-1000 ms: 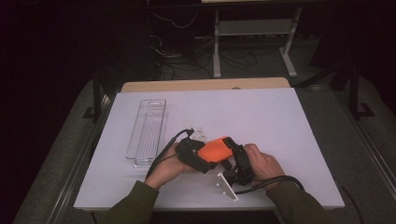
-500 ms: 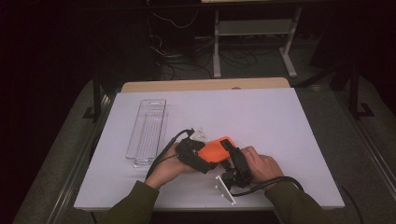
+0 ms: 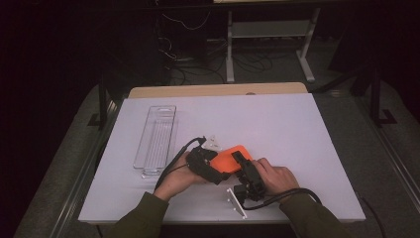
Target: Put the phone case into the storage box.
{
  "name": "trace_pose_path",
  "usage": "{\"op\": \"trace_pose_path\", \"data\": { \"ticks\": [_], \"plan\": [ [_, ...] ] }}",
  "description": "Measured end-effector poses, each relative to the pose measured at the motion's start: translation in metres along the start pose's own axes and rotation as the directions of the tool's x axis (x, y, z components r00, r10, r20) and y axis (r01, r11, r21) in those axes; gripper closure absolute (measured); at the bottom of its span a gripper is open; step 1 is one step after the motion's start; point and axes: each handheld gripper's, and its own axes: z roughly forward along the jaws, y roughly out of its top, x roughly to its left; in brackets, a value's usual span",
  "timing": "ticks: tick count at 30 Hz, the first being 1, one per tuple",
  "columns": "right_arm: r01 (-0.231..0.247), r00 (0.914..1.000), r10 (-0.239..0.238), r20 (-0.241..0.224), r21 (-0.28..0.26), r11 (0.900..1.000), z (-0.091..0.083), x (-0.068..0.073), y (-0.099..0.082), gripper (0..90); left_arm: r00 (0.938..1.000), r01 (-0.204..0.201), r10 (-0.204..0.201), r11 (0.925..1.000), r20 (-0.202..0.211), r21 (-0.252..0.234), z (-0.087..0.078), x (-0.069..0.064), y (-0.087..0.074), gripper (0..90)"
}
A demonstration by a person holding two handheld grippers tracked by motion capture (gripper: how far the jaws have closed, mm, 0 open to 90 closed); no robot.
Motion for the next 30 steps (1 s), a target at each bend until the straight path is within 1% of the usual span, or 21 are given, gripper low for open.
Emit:
{"op": "trace_pose_path", "data": {
  "ticks": [1,2,4,5,6,9,10,11,14,18,19,20,21,22,23,25,26,30],
  "plan": [
    [-0.003,1.0,0.003,0.0,0.001,1.0,0.0001,0.0005,-0.0001,32.8,1.0,-0.001,0.001,1.0,0.0,0.0,0.0,0.0,0.0,15.1],
    [0.005,1.0,-0.005,-0.002,-0.001,1.0,0.0003,0.0004,-0.0002,34.7,1.0,-0.007,0.007,1.0,0.0,0.005,-0.0003,0.0005,0.0,15.1],
    [0.009,1.0,-0.009,-0.003,-0.006,0.9999,0.0,0.0007,-0.0004,39.1,1.0,-0.008,0.008,0.9999,-0.001,0.009,-0.0006,0.001,0.0,15.1],
    [0.006,1.0,-0.006,-0.003,-0.007,1.0,-0.0002,0.0008,-0.0003,40.4,1.0,0.0,-0.001,1.0,0.0,0.008,-0.0005,0.0007,-0.0002,15.1],
    [0.006,0.9999,-0.006,-0.01,-0.009,0.9999,-0.0005,0.0008,-0.0001,42.0,1.0,-0.003,0.003,0.9999,0.0,0.011,-0.0007,0.001,-0.0002,15.1],
    [0.006,0.9998,-0.007,-0.019,-0.013,0.9999,-0.0007,0.0011,0.0005,45.5,1.0,-0.006,0.006,0.9999,0.001,0.014,-0.0007,0.0017,-0.0002,15.1],
    [0.003,0.9997,-0.003,-0.023,-0.012,0.9999,-0.0007,0.0013,0.0007,46.5,1.0,-0.001,0.001,0.9999,-0.001,0.013,-0.0007,0.0015,-0.0003,15.1],
    [0.002,0.9997,-0.002,-0.026,-0.011,0.9999,-0.0007,0.0013,0.0006,47.5,0.9999,0.011,-0.011,0.9999,-0.001,0.0,0.0001,0.0009,-0.0005,15.1],
    [-0.002,0.9994,0.002,-0.034,-0.007,1.0,-0.0009,0.0008,0.0006,50.2,0.9999,0.01,-0.01,0.9999,-0.003,-0.003,-0.0001,0.0015,-0.0005,15.1],
    [0.005,0.9988,-0.005,-0.049,-0.009,0.9999,-0.0011,0.0002,0.001,54.9,0.9999,0.014,-0.014,0.9999,-0.003,-0.004,-0.0001,0.0014,-0.0006,15.1],
    [0.004,0.9985,-0.004,-0.054,-0.009,1.0,-0.0012,0.0002,0.0011,56.3,1.0,0.004,-0.004,1.0,-0.003,0.004,-0.0006,0.0021,-0.0006,15.1],
    [0.002,0.9983,-0.003,-0.058,-0.008,1.0,-0.0012,0.0002,0.0012,57.3,0.9998,-0.02,0.02,0.9995,-0.005,0.025,-0.002,0.004,-0.0004,15.1],
    [0.002,0.9981,-0.003,-0.062,-0.008,1.0,-0.0012,0.0002,0.0012,58.3,0.9999,-0.012,0.012,0.9998,-0.006,0.019,-0.0018,0.004,-0.0006,15.1],
    [0.005,0.9981,-0.006,-0.062,-0.01,0.9999,-0.0011,0.0001,0.001,59.8,1.0,0.003,-0.003,0.9999,-0.004,0.01,-0.0014,0.0036,-0.0007,15.1],
    [0.003,0.9979,-0.004,-0.065,-0.01,0.9999,-0.0011,-0.0003,0.001,60.7,1.0,0.009,-0.009,0.9999,-0.003,0.007,-0.0016,0.0036,-0.0007,15.1],
    [0.001,0.9979,-0.002,-0.065,-0.01,0.9999,-0.0012,-0.0007,0.001,62.5,1.0,0.003,-0.003,0.9999,-0.008,0.013,-0.0023,0.0049,-0.0011,15.1],
    [0.001,0.9988,-0.002,-0.049,-0.018,0.9998,-0.0009,-0.0002,0.0009,63.5,0.9999,0.007,-0.007,0.9999,-0.009,0.013,-0.0024,0.0048,-0.0011,15.1],
    [0.005,0.9988,-0.006,-0.048,-0.015,0.9999,-0.0014,-0.001,0.0014,66.4,1.0,0.004,-0.004,0.9999,-0.006,0.014,-0.0023,0.0044,-0.0009,15.1]
  ]
}}
